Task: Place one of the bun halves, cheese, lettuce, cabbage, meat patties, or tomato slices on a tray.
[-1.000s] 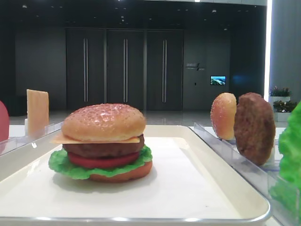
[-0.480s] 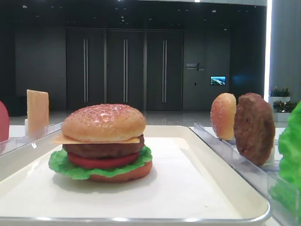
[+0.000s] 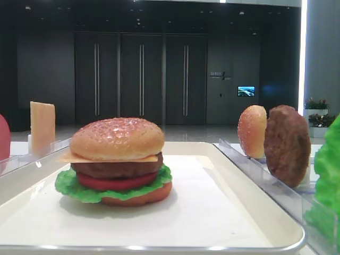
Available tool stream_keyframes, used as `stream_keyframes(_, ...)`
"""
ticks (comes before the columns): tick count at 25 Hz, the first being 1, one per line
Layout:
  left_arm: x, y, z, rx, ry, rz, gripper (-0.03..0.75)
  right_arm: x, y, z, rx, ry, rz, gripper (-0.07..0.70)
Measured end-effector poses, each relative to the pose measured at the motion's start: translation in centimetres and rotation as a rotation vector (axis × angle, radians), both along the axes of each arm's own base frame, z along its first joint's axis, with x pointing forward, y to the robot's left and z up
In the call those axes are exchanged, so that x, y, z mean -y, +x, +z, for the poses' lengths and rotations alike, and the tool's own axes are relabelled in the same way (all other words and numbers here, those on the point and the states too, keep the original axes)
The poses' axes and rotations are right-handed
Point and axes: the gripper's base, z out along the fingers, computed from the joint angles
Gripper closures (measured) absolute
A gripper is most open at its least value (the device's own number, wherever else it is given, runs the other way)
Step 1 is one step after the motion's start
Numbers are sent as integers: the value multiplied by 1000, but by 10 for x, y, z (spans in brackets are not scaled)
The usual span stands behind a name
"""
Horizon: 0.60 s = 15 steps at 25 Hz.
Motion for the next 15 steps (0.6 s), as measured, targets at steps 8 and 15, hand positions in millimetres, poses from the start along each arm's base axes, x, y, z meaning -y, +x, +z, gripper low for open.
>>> stream_keyframes(8, 0, 0, 0, 0, 0, 0, 722, -2, 0, -1, 0, -6, 29, 230)
stream_keyframes(15, 0, 0, 0, 0, 0, 0, 722, -2, 0, -1, 0, -8, 30, 230)
